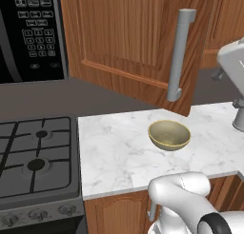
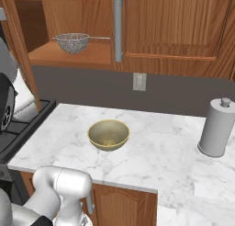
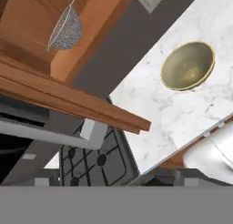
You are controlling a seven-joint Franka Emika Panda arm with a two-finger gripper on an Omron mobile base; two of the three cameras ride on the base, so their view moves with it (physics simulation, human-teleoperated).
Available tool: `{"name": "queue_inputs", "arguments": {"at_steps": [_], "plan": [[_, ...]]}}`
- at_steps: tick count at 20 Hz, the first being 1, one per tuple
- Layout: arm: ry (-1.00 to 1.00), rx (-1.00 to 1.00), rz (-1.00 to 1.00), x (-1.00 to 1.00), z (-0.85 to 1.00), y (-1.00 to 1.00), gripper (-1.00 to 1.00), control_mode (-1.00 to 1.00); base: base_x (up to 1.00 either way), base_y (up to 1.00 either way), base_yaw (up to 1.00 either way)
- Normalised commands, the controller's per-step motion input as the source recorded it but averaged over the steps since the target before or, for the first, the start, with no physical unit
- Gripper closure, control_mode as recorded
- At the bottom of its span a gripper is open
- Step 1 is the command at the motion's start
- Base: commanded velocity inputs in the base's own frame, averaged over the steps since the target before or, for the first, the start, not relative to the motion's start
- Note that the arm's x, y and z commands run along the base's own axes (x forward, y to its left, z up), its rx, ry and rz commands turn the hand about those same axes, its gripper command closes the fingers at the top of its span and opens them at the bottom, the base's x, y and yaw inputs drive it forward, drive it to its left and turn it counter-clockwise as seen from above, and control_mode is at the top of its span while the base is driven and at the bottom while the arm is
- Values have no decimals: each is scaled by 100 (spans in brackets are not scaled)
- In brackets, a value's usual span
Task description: Open the cabinet and setup a tea strainer by placing it in the bowl upright.
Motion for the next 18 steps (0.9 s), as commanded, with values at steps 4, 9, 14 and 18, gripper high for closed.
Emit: {"name": "queue_inputs", "arguments": {"at_steps": [4,9,14,18], "plan": [[18,48,19,5,-22,-15,-100,-100,0,0,0],[11,68,30,18,-5,0,-100,-100,0,0,0],[14,48,22,45,-3,0,-100,-100,0,0,0],[1,2,4,56,-12,5,-100,-100,0,0,0]]}}
